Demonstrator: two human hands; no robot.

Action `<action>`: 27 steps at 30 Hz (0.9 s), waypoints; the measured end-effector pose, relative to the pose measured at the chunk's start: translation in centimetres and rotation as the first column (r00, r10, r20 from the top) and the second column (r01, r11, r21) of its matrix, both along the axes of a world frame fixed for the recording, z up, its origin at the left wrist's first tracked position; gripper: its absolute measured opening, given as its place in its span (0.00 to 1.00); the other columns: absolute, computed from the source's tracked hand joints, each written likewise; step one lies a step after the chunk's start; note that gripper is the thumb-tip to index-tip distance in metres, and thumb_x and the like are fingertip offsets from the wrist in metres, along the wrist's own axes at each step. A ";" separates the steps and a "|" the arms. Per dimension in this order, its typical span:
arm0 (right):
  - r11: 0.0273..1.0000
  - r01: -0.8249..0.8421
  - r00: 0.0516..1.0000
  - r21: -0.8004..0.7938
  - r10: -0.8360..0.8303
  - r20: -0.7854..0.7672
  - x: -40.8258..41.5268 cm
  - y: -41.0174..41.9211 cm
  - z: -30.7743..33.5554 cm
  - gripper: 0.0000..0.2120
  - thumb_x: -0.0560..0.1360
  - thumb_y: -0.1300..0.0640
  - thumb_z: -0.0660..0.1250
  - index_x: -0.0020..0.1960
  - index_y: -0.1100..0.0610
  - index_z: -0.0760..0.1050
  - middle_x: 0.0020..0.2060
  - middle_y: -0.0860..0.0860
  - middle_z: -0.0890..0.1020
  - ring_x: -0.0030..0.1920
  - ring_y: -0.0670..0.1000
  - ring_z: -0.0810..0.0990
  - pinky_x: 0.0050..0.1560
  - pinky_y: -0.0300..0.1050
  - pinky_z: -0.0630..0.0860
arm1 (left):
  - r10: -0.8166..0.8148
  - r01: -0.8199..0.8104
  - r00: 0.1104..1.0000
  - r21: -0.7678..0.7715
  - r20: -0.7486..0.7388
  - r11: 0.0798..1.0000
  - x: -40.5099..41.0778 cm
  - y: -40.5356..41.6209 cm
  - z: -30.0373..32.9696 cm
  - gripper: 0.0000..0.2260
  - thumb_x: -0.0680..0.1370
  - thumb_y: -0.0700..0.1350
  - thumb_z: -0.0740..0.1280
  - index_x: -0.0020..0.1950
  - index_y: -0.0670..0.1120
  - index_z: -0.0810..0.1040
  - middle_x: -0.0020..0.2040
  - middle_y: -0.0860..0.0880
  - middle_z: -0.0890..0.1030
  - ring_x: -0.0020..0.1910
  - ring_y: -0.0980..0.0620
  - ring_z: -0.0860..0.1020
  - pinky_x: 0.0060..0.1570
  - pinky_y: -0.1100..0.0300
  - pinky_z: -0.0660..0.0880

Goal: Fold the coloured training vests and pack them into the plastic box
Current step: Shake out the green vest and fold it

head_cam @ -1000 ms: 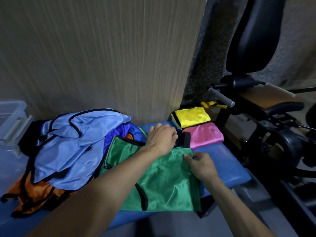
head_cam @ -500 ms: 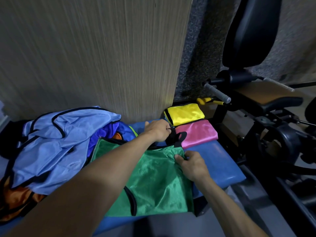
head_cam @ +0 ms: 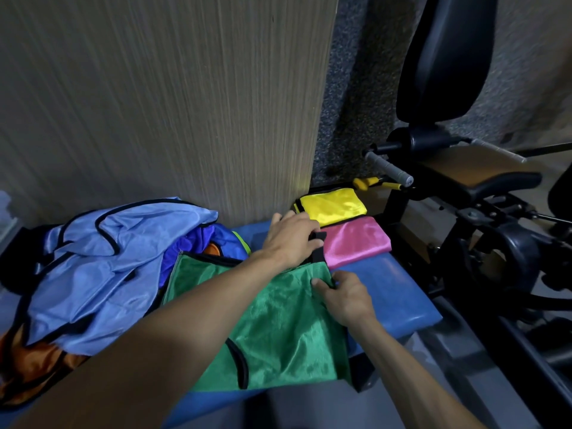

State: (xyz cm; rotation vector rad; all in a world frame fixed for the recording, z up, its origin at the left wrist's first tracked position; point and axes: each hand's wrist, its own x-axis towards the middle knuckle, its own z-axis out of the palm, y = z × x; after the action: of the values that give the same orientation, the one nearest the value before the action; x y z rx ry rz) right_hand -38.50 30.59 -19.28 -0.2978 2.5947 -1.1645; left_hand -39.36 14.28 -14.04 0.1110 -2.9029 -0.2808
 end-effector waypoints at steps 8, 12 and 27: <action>1.000 0.015 1.000 0.006 -0.015 -0.002 0.2 0.1 0.6 0.20 0.78 0.41 0.67 0.38 0.57 0.76 0.35 0.53 0.82 0.40 0.55 0.81 0.36 0.48 0.73 | -0.144 0.131 0.968 -0.077 -0.205 0.988 7.1 1.9 0.5 0.13 0.82 0.53 0.61 0.64 0.52 0.76 0.59 0.52 0.76 0.57 0.47 0.74 0.54 0.50 0.71; 0.999 0.033 0.999 -0.009 -0.033 0.030 0.3 0.1 0.9 0.21 0.79 0.41 0.67 0.38 0.58 0.76 0.36 0.54 0.82 0.41 0.56 0.82 0.38 0.49 0.75 | -0.166 0.136 0.983 -0.287 -0.079 0.948 14.2 0.8 -2.2 0.20 0.81 0.60 0.55 0.64 0.51 0.78 0.59 0.52 0.79 0.56 0.48 0.77 0.53 0.50 0.76; 0.958 0.018 0.943 -0.287 0.080 0.323 2.4 1.7 4.6 0.10 0.77 0.56 0.73 0.54 0.61 0.83 0.43 0.55 0.88 0.45 0.55 0.88 0.45 0.50 0.83 | -0.004 0.028 0.997 -0.307 0.079 0.951 18.1 -4.7 -3.8 0.30 0.82 0.67 0.45 0.82 0.57 0.56 0.83 0.47 0.53 0.82 0.38 0.47 0.76 0.34 0.38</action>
State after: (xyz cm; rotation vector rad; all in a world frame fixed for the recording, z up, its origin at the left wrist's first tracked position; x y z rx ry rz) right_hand -36.06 32.26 -14.72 -0.1806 2.1250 -1.4426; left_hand -21.22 9.60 -17.82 0.0466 -2.9823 0.1801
